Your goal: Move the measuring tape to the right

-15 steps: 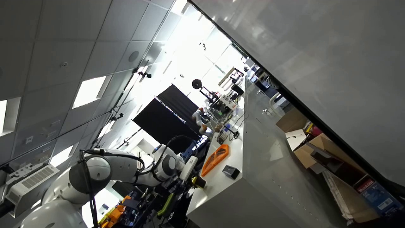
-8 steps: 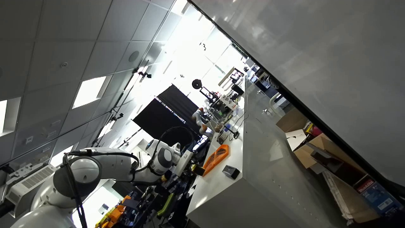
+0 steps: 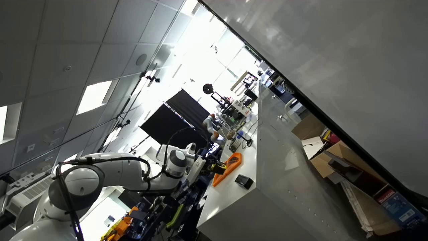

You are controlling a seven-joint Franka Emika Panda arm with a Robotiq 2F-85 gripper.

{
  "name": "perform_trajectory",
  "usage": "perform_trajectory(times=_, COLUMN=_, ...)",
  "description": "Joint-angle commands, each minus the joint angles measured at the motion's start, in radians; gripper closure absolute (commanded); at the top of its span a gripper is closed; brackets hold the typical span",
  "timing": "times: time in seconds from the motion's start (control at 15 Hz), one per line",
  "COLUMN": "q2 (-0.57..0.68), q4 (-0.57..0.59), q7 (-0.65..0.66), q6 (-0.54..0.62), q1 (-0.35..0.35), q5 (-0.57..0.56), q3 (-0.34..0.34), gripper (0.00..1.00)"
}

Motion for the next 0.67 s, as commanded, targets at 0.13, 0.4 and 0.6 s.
perform_trajectory(times=0.13, q2=0.011, q4=0.011, q7=0.437, q6=0.041, q1=0.148, q5=-0.182, q3=-0.195, gripper=0.69)
perform_trajectory(times=0.4, q2=0.043, q4=0.014, q7=0.639, q6=0.037, q1=0.183, q5=-0.238, q3=-0.207, gripper=0.69)
perform_trajectory(times=0.6, q2=0.06, q4=0.015, q7=0.693, q6=0.044, q1=0.197, q5=-0.231, q3=-0.198, gripper=0.69)
